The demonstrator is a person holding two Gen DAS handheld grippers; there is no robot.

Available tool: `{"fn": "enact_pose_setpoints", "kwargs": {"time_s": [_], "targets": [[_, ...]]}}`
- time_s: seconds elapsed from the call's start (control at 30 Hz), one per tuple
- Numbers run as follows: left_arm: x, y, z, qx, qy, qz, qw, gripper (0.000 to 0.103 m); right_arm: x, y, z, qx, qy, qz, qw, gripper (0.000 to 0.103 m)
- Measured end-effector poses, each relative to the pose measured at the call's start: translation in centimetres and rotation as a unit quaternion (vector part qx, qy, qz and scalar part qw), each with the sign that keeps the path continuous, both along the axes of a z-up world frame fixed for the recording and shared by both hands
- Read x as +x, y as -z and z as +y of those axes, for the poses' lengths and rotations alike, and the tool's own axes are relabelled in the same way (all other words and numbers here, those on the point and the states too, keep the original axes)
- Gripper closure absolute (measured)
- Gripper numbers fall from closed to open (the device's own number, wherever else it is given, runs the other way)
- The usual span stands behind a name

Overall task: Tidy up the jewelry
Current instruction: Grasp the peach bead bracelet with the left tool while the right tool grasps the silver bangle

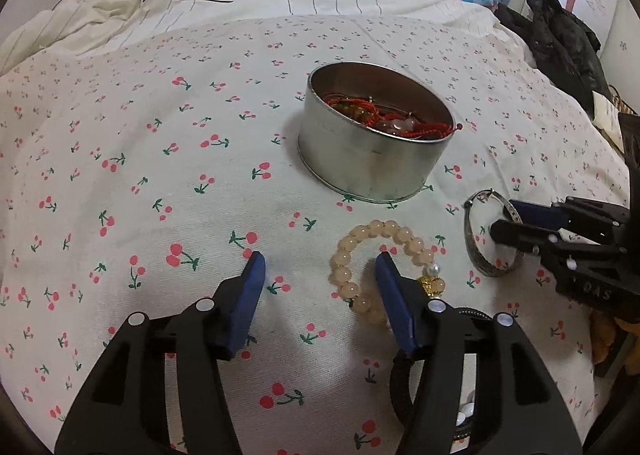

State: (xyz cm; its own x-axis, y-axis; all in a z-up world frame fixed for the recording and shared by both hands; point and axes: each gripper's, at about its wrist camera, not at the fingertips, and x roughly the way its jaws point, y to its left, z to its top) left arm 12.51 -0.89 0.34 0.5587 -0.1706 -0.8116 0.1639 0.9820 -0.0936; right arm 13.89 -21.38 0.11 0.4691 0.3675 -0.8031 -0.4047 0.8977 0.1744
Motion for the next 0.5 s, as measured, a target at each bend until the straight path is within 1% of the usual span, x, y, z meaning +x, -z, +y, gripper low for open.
{"fn": "enact_pose_setpoints", "kwargs": {"time_s": [0.03, 0.07, 0.1, 0.2, 0.27, 0.37, 0.43, 0.5], "targets": [[-0.03, -0.15, 0.00, 0.002, 0.002, -0.003, 1.0000, 0.070, -0.05, -0.11, -0.07, 0.006, -0.002, -0.001, 1.000, 0.095], [-0.07, -0.26, -0.01, 0.002, 0.005, -0.005, 1.0000, 0.083, -0.10, -0.27, -0.13, 0.008, -0.002, -0.004, 1.000, 0.096], [-0.11, -0.35, -0.07, 0.005, 0.006, -0.008, 0.9999, 0.086, -0.07, -0.32, -0.17, 0.008, -0.002, -0.005, 1.000, 0.096], [-0.03, -0.21, -0.14, 0.009, 0.007, -0.006, 0.9999, 0.086, 0.25, -0.01, -0.34, 0.012, 0.002, 0.005, 1.000, 0.096], [-0.02, -0.18, -0.19, 0.010, 0.006, -0.005, 0.9999, 0.084, 0.41, 0.12, -0.53, 0.019, 0.005, 0.012, 1.000, 0.095], [-0.03, -0.12, -0.53, 0.018, 0.009, -0.005, 0.9998, 0.081, 0.43, 0.28, -0.47, 0.014, 0.004, 0.014, 1.000, 0.093], [-0.09, -0.06, -0.70, 0.023, 0.011, -0.007, 0.9997, 0.074, 0.44, 0.36, -0.36, 0.012, 0.003, 0.015, 1.000, 0.093], [-0.16, -0.02, -0.98, 0.032, 0.011, -0.009, 0.9994, 0.059, 0.52, 0.44, -0.40, 0.012, 0.003, 0.017, 1.000, 0.092]]}}
